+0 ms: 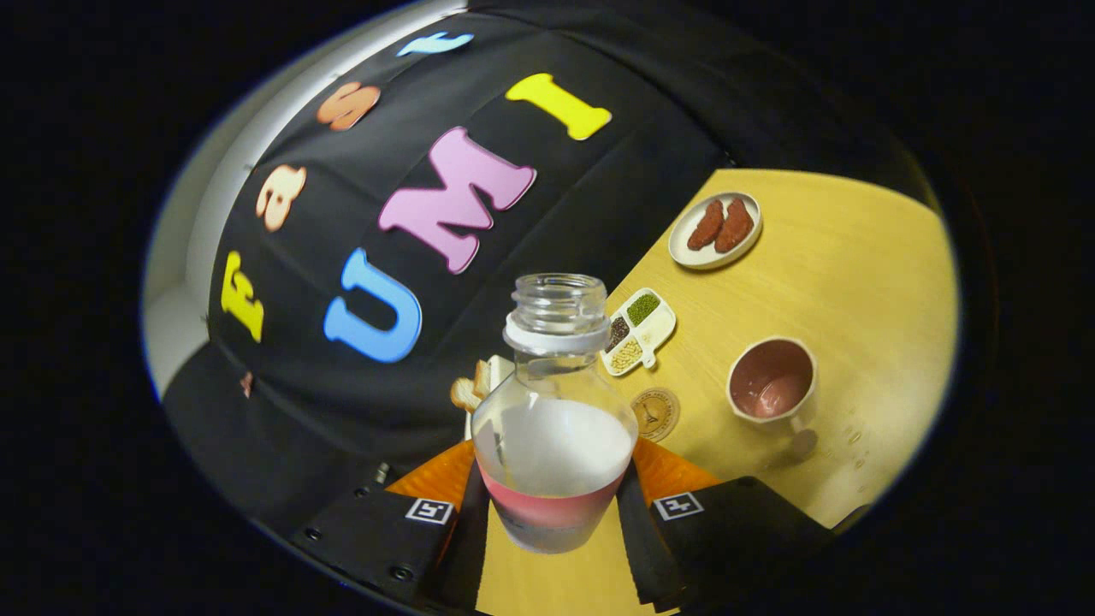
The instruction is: Take the bottle from table, then pour the juice into the cup, finally place the bottle on the coaster
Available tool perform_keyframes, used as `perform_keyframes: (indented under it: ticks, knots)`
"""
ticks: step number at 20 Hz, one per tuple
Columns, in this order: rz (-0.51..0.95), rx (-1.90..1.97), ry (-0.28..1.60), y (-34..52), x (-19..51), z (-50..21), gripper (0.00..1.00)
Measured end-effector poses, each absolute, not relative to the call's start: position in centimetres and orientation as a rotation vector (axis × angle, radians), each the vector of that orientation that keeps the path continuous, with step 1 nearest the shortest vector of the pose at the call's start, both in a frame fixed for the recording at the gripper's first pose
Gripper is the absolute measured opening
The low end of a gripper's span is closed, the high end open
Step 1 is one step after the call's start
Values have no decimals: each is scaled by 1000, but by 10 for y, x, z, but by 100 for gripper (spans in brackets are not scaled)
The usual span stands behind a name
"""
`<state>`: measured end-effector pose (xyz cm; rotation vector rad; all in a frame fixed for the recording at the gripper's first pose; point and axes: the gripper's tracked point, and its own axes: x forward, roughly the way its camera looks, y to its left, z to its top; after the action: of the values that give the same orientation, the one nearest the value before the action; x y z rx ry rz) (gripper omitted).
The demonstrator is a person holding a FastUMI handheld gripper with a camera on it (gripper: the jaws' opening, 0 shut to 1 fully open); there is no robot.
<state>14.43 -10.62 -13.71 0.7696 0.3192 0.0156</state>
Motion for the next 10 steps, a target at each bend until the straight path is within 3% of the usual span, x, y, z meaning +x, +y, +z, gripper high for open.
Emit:
perform_keyframes:
  ticks: [5, 10]
  knots:
    - [-14, 316, 251, -107, 153, -141, 70]
    - [-14, 151, 177, -91, 184, -133, 69]
